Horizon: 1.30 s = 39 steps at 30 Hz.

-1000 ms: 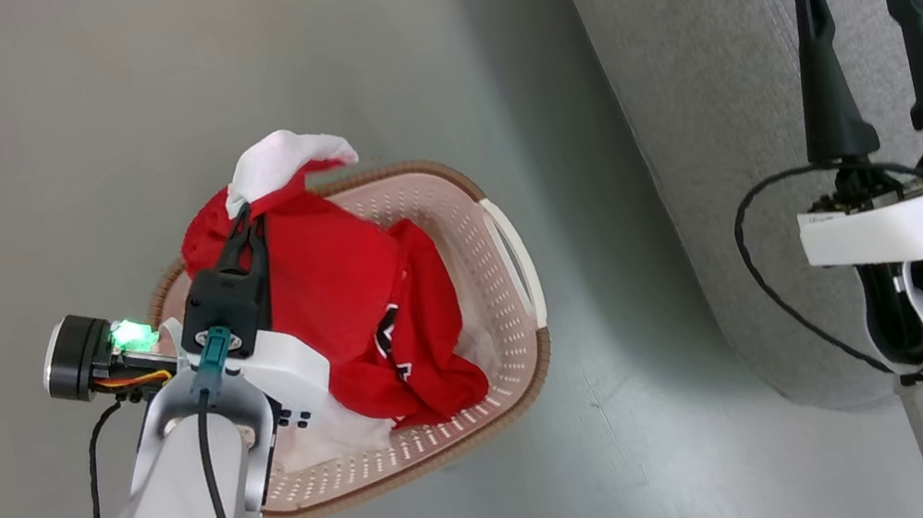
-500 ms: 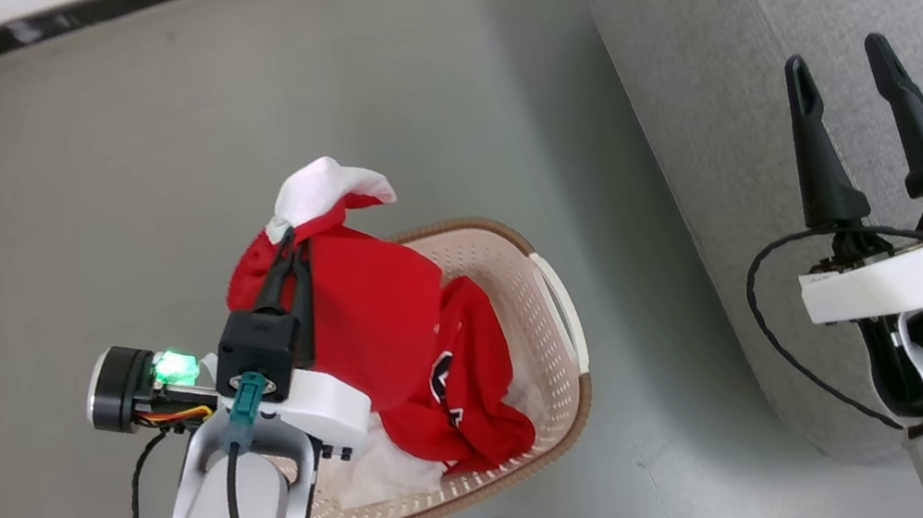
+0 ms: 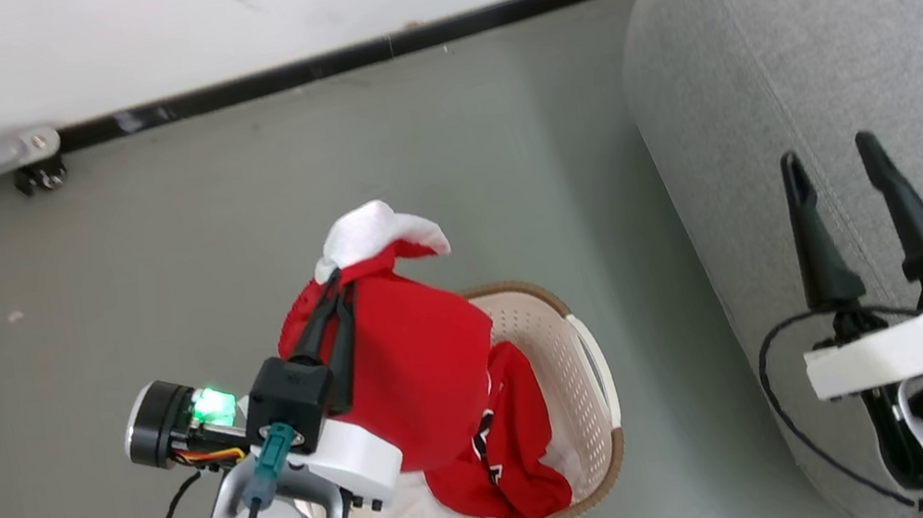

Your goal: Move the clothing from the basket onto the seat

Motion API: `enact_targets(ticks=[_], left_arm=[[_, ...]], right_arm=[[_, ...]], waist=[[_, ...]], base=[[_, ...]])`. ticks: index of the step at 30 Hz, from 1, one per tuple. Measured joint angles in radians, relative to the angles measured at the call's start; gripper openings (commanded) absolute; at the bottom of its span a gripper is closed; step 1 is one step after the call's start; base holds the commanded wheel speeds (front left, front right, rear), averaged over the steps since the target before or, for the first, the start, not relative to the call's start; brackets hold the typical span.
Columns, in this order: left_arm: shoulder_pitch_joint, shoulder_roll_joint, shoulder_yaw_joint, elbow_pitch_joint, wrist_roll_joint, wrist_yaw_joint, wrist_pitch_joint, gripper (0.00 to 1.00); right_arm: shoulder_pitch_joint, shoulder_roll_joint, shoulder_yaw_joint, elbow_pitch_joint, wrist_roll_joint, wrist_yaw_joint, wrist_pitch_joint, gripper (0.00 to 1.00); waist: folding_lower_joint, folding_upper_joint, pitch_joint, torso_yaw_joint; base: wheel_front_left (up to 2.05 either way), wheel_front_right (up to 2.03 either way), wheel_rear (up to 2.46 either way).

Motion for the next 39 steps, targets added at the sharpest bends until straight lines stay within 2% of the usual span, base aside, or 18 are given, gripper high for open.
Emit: enact_targets(ticks=[13,16,24,29,34,39], left_arm=[[0.067,0.003,-0.019,-0.041,-0.017,-0.034,0.000,0.00],[0.071,0.011,-0.031,-0.058,-0.017,-0.053,0.000,0.00],[0.072,0.034,-0.065,-0.131,-0.006,-0.097,-0.002,0.00],[0.070,0.040,-0.082,-0.164,0.003,-0.122,-0.004,0.00],[0.065,0.043,-0.111,-0.197,0.012,-0.141,-0.005,0.00],[0.058,0.041,-0.135,-0.234,0.019,-0.150,-0.005,0.00]], right_arm=[[0.096,0.001,0.007,0.012,-0.004,0.000,0.000,1.00],[0.113,0.001,0.032,0.012,-0.004,0.000,0.000,1.00],[0.134,-0.038,0.208,0.031,0.000,0.000,0.000,1.00],[0.134,-0.061,0.329,0.031,0.042,0.000,0.016,1.00],[0.133,-0.104,0.497,0.030,0.088,0.000,0.070,1.00],[0.122,-0.171,0.592,0.026,0.137,0.000,0.127,1.00]], waist=[[0.0000,0.0000,-0.128,0.024],[0.0000,0.0000,-0.154,0.028],[0.0000,0.0000,-0.212,0.040],[0.0000,0.0000,-0.239,0.048],[-0.0001,0.0000,-0.260,0.053],[-0.0001,0.0000,-0.273,0.056]], base=[[0.00,0.00,0.00],[0.00,0.00,0.00],[0.00,0.00,0.00],[0.00,0.00,0.00],[0.00,0.00,0.00],[0.00,0.00,0.00]])
